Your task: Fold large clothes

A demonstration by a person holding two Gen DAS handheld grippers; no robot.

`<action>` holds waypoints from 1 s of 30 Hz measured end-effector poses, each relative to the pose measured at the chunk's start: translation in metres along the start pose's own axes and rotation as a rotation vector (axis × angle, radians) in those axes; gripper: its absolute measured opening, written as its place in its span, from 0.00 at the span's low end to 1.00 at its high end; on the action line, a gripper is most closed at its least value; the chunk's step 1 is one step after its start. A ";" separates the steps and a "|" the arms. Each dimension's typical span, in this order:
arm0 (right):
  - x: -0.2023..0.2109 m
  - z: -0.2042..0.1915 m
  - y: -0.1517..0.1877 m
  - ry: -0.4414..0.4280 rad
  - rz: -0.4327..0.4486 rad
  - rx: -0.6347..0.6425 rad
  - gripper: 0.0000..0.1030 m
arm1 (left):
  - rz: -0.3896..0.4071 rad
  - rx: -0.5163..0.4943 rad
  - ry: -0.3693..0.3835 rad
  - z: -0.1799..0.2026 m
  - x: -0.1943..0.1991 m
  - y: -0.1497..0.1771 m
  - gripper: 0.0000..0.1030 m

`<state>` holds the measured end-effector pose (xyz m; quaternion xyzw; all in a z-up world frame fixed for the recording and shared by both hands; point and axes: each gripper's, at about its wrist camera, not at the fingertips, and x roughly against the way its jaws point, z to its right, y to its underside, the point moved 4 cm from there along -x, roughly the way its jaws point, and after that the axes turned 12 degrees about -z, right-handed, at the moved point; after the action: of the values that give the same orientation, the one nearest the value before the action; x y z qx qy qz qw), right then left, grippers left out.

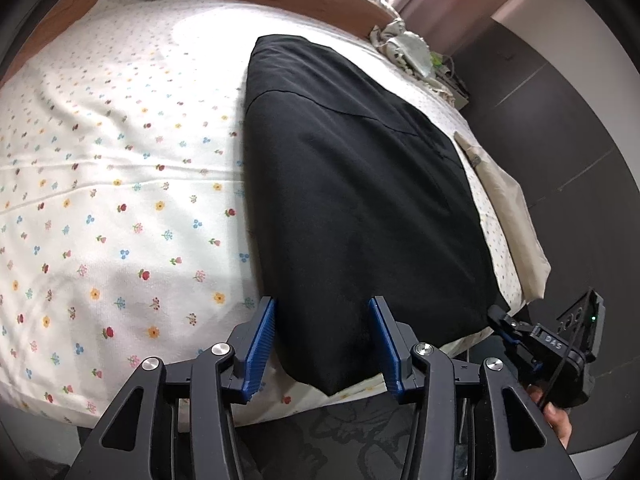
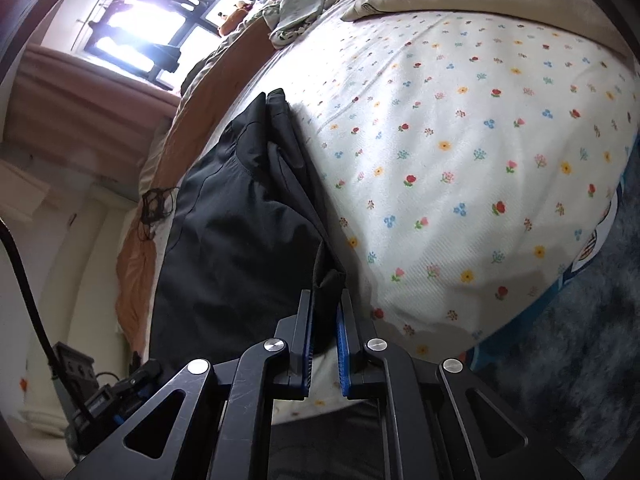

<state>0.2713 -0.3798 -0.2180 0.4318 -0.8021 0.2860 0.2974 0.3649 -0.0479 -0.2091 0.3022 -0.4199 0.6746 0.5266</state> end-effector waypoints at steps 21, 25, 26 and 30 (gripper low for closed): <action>-0.043 -0.046 -0.138 0.000 -0.211 0.242 0.72 | 0.032 0.122 0.019 -0.030 -0.016 -0.093 0.47; -0.073 -0.041 -0.160 0.012 -0.280 0.248 0.72 | 0.025 0.134 0.016 -0.035 -0.023 -0.112 0.47; -0.078 -0.040 -0.164 0.007 -0.290 0.246 0.72 | 0.024 0.136 0.013 -0.036 -0.025 -0.117 0.47; -0.101 -0.042 -0.180 -0.058 -0.344 0.252 0.72 | 0.017 0.132 -0.001 -0.039 -0.033 -0.135 0.47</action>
<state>0.4813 -0.3806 -0.2271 0.6042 -0.6826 0.3164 0.2625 0.5049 -0.0153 -0.2216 0.3330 -0.3773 0.7052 0.4993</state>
